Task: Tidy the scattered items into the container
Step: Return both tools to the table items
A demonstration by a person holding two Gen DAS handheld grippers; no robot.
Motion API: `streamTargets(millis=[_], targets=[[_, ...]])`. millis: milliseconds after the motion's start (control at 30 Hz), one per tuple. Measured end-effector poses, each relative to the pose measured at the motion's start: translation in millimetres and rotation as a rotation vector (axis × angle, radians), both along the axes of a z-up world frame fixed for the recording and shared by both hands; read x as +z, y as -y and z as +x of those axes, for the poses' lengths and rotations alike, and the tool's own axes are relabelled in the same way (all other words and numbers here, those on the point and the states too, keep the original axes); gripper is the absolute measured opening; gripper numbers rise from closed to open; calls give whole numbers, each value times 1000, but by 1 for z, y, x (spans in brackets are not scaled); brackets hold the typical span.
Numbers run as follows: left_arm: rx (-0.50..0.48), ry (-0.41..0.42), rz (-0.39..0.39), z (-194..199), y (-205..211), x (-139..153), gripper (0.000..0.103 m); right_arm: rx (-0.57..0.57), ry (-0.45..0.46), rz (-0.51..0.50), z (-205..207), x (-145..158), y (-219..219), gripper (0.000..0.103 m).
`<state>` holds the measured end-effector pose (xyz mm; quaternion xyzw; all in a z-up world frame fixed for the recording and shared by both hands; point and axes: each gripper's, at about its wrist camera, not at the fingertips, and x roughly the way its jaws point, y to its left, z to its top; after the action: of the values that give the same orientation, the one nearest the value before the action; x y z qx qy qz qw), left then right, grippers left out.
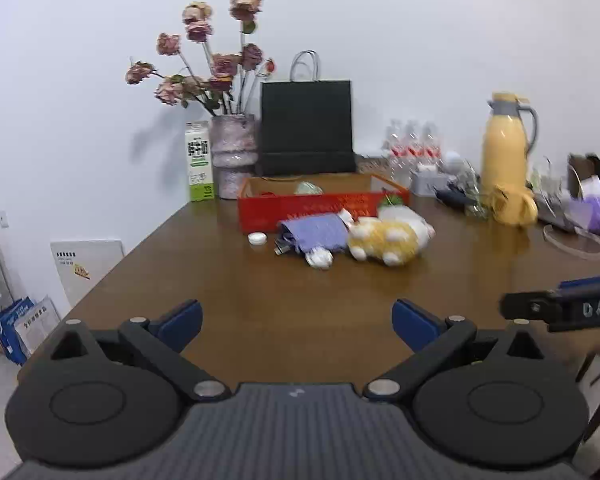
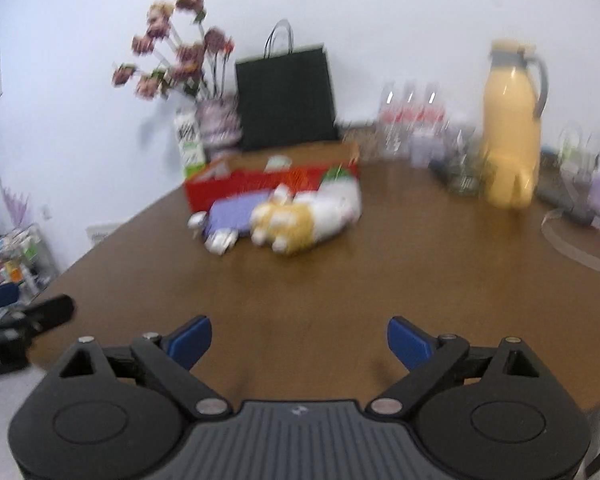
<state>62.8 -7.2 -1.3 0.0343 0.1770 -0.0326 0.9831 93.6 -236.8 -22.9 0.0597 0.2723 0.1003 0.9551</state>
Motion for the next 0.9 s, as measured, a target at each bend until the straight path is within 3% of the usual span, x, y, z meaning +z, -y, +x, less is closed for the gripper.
streamTargets(millis=[167, 433, 600, 900], targets=[[1, -5, -3, 0, 8, -6, 103, 72, -2, 48, -15, -11, -12, 95], [6, -39, -44, 0, 9, -10, 103, 12, -18, 54, -12, -12, -3, 95], [-6, -11, 3, -3, 14, -12, 103, -9, -69, 83, -6, -21, 3, 95], [-3, -22, 17, 19, 16, -21, 103, -22, -60, 51, 10, -28, 6, 95]])
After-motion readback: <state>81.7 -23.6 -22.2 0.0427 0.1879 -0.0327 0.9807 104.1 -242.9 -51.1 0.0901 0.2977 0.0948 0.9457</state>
